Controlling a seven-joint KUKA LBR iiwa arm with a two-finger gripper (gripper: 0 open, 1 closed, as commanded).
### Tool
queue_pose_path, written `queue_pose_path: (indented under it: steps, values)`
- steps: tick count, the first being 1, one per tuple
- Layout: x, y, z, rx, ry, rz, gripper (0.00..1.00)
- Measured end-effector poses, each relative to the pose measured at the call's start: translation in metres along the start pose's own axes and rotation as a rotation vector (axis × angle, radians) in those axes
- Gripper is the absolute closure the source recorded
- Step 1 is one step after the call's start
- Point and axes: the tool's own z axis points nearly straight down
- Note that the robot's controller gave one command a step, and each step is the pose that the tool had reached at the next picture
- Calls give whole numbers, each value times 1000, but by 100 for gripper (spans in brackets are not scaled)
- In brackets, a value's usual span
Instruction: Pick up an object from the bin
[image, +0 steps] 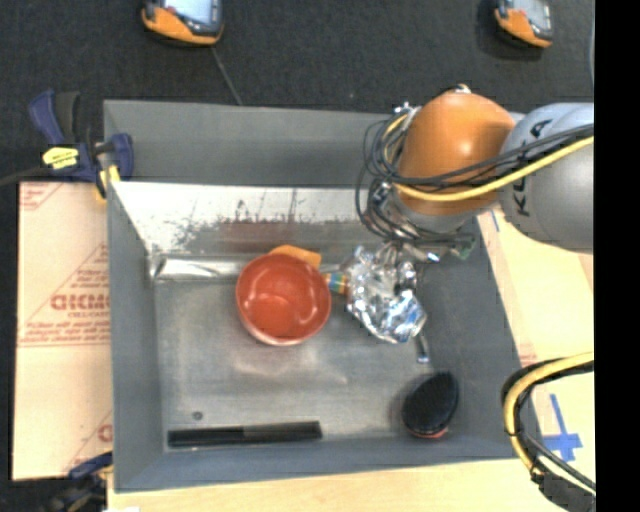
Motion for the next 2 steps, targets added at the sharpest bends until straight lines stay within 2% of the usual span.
queue_pose_path:
  steps: [1,2]
  values:
    - [-11,-4,-22,4,-4,-290,100]
    - [-16,8,16,6,-5,-152,100]
